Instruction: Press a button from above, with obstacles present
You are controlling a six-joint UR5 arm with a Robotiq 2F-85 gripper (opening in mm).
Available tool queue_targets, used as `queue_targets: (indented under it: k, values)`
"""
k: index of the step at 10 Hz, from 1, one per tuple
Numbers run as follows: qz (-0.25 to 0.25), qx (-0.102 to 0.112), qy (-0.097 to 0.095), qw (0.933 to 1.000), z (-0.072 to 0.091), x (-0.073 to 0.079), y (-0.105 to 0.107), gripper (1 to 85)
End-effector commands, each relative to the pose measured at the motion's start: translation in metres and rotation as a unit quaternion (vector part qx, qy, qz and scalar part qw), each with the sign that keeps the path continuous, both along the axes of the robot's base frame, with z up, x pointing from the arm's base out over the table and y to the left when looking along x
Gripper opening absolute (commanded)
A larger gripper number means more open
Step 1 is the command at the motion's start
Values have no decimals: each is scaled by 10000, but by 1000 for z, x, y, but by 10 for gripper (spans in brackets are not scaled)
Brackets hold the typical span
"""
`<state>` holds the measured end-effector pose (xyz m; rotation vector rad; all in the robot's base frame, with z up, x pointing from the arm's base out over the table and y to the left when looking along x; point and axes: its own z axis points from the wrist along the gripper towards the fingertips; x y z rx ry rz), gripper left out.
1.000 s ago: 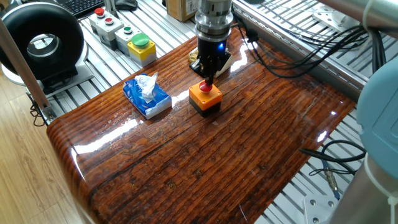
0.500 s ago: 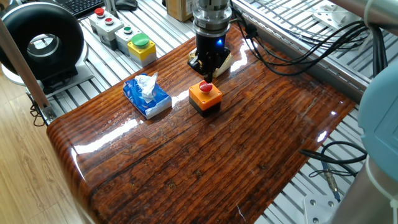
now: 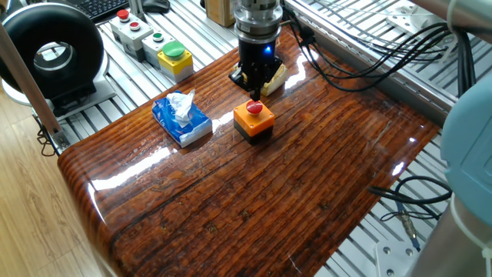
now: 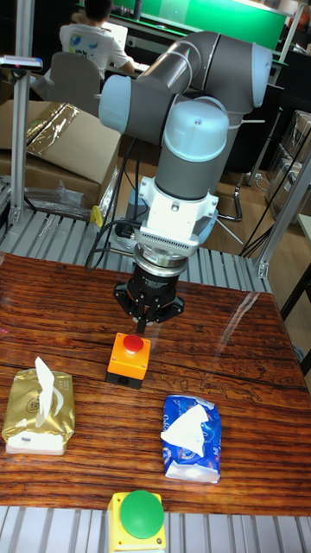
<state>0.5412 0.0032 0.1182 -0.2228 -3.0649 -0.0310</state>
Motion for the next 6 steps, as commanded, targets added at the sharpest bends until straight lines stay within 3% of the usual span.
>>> queue_targets:
  k: [1, 3, 6]
  values:
    - [-351, -35, -49, 9994, 5, 2, 0, 13]
    - [-520, 154, -52, 9985, 7, 0, 9, 13]
    - [-315, 176, -97, 9993, 5, -2, 6, 13]
